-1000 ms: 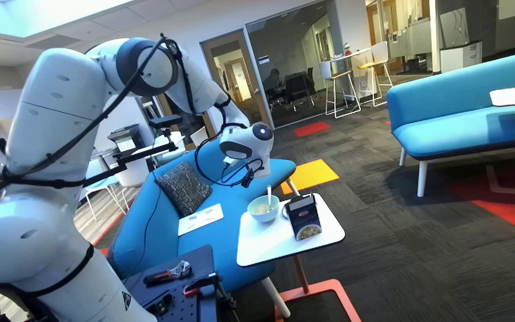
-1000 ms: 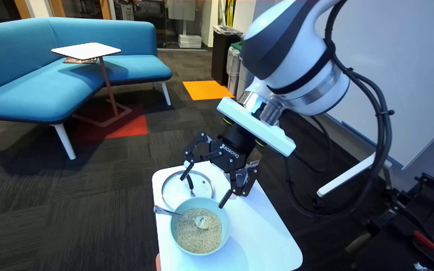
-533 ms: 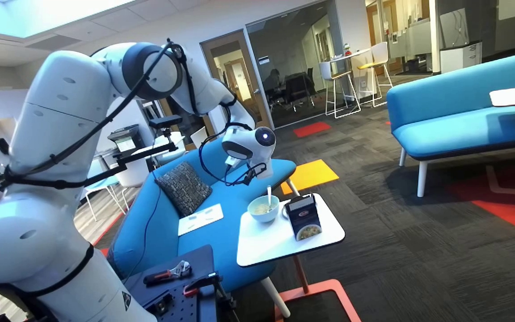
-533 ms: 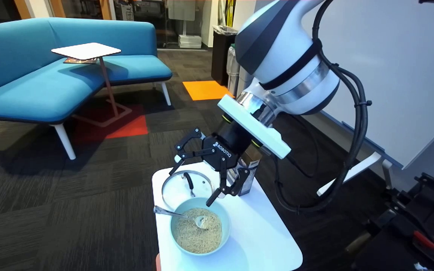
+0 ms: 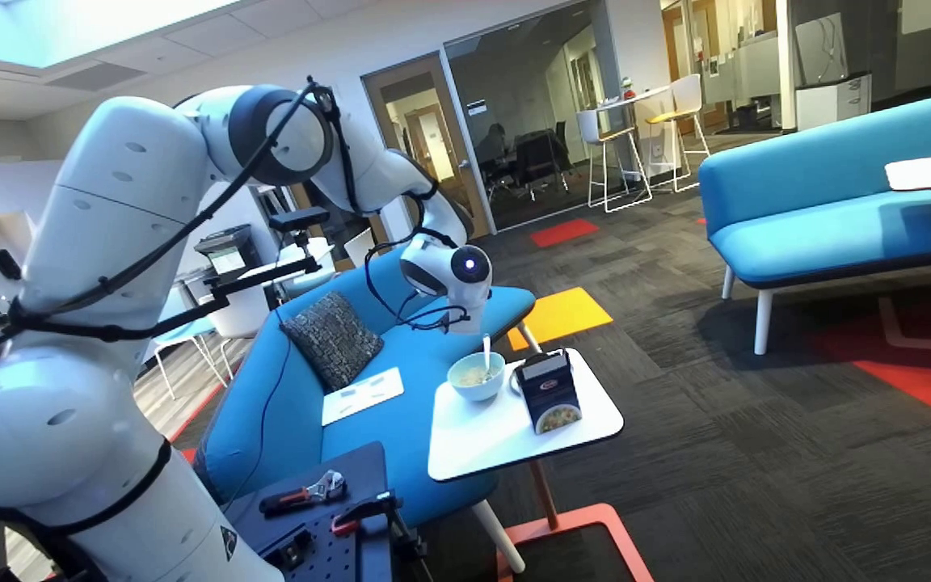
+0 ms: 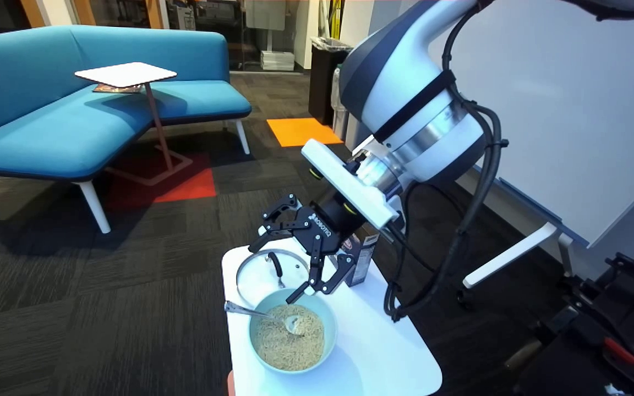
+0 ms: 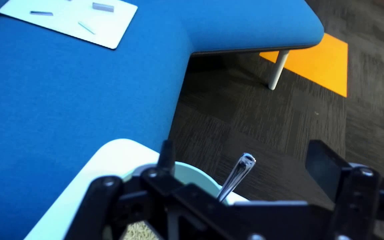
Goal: Use the spoon to stir the contents in the blue bowl
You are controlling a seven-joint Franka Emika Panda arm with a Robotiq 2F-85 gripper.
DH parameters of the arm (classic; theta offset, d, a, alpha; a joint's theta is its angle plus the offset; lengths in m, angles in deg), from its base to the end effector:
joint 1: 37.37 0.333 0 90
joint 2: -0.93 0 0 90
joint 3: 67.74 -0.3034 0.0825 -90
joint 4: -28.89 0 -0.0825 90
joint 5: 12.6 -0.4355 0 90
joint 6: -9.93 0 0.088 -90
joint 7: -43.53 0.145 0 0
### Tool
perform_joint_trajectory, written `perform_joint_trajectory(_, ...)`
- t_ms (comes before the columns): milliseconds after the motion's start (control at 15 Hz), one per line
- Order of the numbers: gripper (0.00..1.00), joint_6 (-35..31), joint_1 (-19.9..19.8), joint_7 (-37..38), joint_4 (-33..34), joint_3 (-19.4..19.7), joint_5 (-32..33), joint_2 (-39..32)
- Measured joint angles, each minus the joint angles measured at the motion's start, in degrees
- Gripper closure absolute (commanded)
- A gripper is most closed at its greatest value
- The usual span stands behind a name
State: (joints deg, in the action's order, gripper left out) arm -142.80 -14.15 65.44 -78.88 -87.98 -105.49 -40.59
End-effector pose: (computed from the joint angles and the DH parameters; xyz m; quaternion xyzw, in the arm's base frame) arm 0.4750 0.4490 0.0527 -0.7266 0.5276 0.2566 0.3576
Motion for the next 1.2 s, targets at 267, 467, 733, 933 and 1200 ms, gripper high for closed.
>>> perform_joint_trajectory(267,0.00,-5.60,3.10,8.42,2.28,1.21,-3.04,-3.30)
perform_joint_trajectory(467,0.00,-5.92,3.66,13.78,3.59,1.41,-3.04,-5.89)
perform_joint_trajectory(733,0.00,-5.92,3.63,14.85,4.08,1.51,-3.12,-6.42)
perform_joint_trajectory(933,0.00,-10.46,4.36,18.11,4.50,1.36,-7.96,-6.43)
perform_joint_trajectory(1200,0.00,-18.57,6.68,24.38,6.29,0.61,-13.85,-6.48)
